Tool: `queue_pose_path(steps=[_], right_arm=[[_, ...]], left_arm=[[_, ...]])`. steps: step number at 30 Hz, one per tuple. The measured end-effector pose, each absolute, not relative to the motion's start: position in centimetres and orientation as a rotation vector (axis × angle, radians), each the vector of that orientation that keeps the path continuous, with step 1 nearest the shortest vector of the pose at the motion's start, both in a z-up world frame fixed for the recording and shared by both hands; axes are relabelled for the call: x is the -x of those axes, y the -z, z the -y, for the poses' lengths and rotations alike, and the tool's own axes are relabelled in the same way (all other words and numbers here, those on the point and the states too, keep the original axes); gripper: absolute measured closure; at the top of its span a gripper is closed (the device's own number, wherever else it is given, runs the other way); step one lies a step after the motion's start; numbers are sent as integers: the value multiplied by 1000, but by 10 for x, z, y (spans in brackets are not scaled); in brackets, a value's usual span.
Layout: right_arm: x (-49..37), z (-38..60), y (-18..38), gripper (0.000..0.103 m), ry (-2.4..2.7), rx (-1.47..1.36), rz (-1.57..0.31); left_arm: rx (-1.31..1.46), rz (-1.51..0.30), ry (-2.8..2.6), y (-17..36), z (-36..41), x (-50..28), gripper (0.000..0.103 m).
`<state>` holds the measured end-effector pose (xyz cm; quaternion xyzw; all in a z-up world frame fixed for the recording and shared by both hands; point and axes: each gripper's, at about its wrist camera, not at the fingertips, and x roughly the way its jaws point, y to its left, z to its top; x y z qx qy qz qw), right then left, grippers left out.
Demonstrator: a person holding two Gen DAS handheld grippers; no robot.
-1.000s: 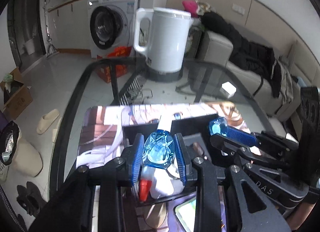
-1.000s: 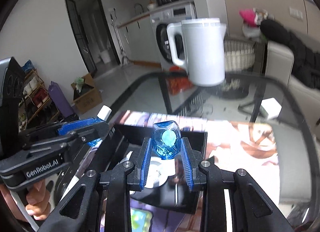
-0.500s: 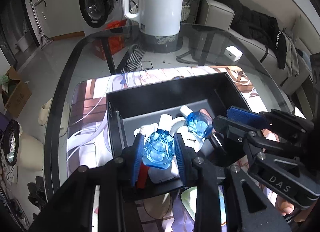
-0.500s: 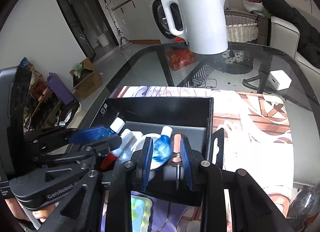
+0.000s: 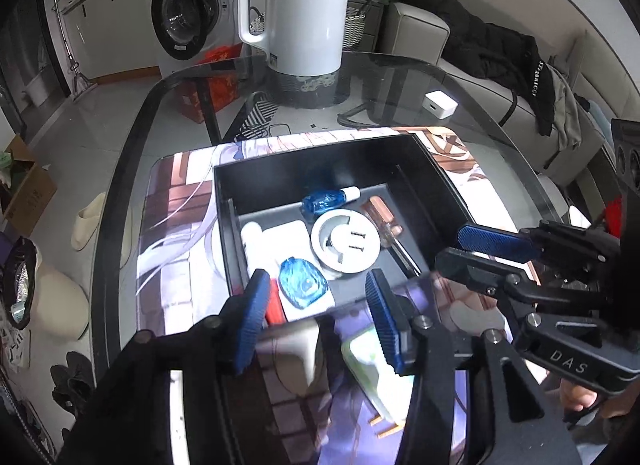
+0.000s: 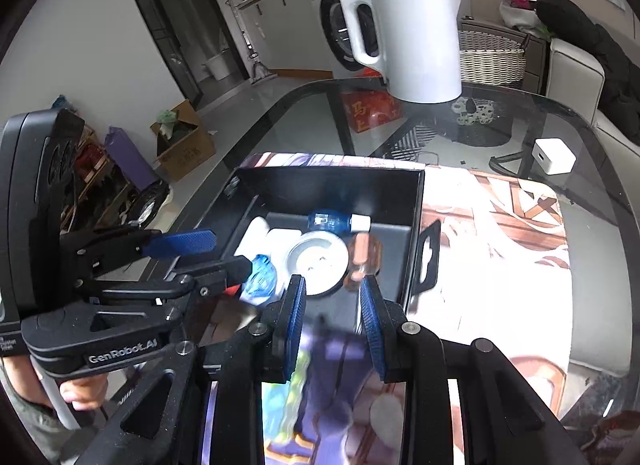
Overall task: Organize rigid objects
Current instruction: 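Grasp the green-and-white soap box with left tool while right grasps yellow tweezers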
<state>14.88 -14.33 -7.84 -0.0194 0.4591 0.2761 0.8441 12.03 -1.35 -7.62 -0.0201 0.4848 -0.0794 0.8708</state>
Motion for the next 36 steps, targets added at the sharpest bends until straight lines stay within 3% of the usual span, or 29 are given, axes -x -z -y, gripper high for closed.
queue_pose_path(steps=[18, 36], right_arm=[[-111, 145, 105, 74, -629, 127, -1150], [-110, 95, 134, 76, -700, 190, -1221]], left_arm=[[51, -1210, 279, 115, 32, -91, 48], [92, -1237, 206, 120, -24, -78, 44]])
